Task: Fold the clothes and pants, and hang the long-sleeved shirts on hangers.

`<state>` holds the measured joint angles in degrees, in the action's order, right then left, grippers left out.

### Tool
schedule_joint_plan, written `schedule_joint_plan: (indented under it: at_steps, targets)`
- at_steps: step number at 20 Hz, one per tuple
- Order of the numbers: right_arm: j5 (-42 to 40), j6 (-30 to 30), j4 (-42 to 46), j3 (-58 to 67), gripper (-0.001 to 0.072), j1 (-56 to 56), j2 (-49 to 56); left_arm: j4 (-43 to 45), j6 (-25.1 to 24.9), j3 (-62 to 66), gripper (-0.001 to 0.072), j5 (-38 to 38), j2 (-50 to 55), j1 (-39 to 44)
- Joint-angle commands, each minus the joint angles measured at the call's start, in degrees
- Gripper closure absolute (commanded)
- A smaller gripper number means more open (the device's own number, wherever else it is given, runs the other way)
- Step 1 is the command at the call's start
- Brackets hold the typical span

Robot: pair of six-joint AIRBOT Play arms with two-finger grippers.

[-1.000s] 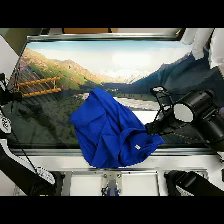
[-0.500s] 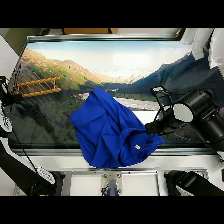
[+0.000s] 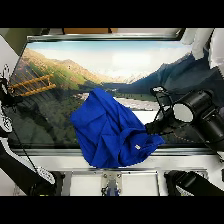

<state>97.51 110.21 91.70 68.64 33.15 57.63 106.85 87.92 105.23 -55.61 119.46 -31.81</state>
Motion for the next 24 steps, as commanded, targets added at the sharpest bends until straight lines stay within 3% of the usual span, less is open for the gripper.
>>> schedule_joint_plan:
  at_steps: [1, 8, 12, 15, 20, 24]
  targets:
    - [0.0, 0.0, 0.0, 0.0, 0.0701, 0.0, 0.0, 0.2, -0.2, 0.1, 0.0699, -0.7, -3.3, 0.7]
    - [0.0, 0.0, 0.0, 0.0, 0.07, 0.0, 0.0, 0.0, -1.1, 0.1, 0.0698, -3.4, -18.6, 5.7]
    - [0.0, 0.0, 0.0, 0.0, 0.0701, 0.0, 0.0, -0.6, -7.3, 0.0, 0.0697, -9.6, -27.5, 12.2]
    - [0.0, 0.0, 0.0, 0.0, 0.07, 0.0, 0.0, -9.6, -21.3, -1.0, 0.0698, -17.2, -33.5, 17.4]
    - [0.0, 0.0, 0.0, 0.0, 0.07, 0.0, 0.0, -31.1, -52.7, -14.9, 0.0698, -25.7, -44.7, 22.3]
    - [0.0, 0.0, 0.0, 0.0, 0.07, 0.0, 0.0, -31.0, -55.6, -24.3, 0.0698, -28.6, -49.7, 24.3]
